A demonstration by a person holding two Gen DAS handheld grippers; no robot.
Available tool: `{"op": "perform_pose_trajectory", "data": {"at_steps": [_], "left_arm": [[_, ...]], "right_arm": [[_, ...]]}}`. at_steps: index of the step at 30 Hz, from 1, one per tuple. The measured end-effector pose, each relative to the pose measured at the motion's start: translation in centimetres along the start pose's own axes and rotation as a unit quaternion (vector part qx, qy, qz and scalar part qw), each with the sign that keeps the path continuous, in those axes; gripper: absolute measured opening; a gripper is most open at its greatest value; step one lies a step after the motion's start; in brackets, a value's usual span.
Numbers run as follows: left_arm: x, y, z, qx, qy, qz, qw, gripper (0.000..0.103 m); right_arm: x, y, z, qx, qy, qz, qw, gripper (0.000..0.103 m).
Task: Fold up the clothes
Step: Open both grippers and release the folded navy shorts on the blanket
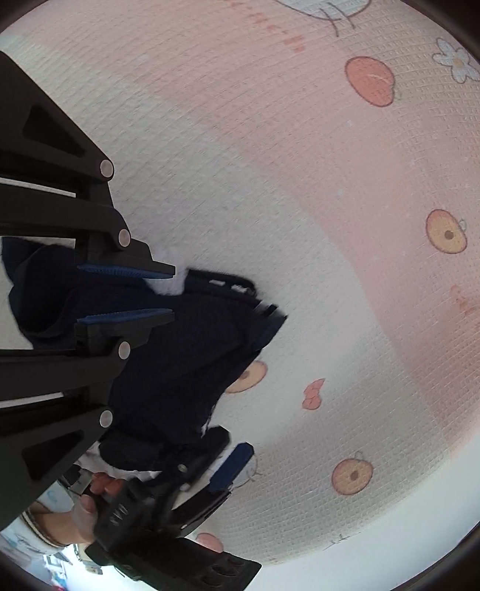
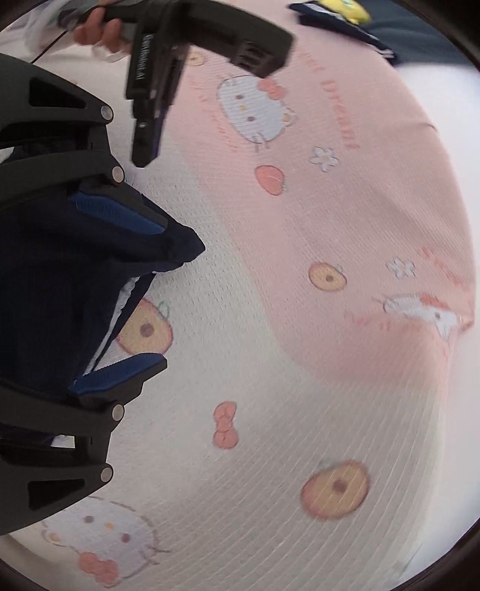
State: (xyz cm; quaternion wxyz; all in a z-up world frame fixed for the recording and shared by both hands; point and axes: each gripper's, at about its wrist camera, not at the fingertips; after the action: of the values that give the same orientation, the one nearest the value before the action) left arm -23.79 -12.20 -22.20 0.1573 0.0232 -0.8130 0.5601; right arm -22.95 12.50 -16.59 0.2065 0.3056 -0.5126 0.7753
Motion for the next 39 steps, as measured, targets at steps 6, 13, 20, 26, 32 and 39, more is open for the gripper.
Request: {"op": "perform_pose_trajectory", "data": {"at_steps": [6,13,20,26,32,39], "left_arm": [[-1.9,-0.5,-0.1,-0.005,-0.036,0.017,0.9992,0.015],[-4.0,-0.9,-0.6,-0.008,-0.061,0.039,0.9973,0.023],[-5.6,-1.6,-1.1,-0.036,-0.066,0.029,0.9967,0.067],[-6.6,-1.2,-1.6,-0.008,-0.056,0.004,0.9984,0.067],[-7.3,-0.2,-3.0,0.031,-0.008,-0.016,0.9994,0.067],[-8.0,0.5,-2.7,0.051,-0.009,-0.019,0.9985,0.053]], "right_arm": [[-1.7,-3.0,-1.8,0.037,0.089,-0.017,0.995,0.071],[-3.5,-4.4,-1.9,0.018,0.13,-0.006,0.991,0.071],[-5.1,-7.0,-2.8,0.022,0.175,-0.009,0.984,0.071],[-6.4,-8.4,-2.1,0.012,0.179,-0.007,0.984,0.075],[-8.5,-9.0,-1.4,0.0,0.208,-0.007,0.978,0.075],[-11.0,-10.6,-2.4,-0.05,0.252,-0.021,0.966,0.075]]}}
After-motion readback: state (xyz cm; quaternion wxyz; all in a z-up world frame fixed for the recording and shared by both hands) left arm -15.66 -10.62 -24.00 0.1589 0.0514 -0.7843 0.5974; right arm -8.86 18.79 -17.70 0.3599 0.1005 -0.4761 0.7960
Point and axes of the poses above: each gripper's, at about its wrist camera, not at the fingertips, and y roughly the way its jaws point, z to its left, x to its top, and after that the axes turned 6 degrees about x, right-handed
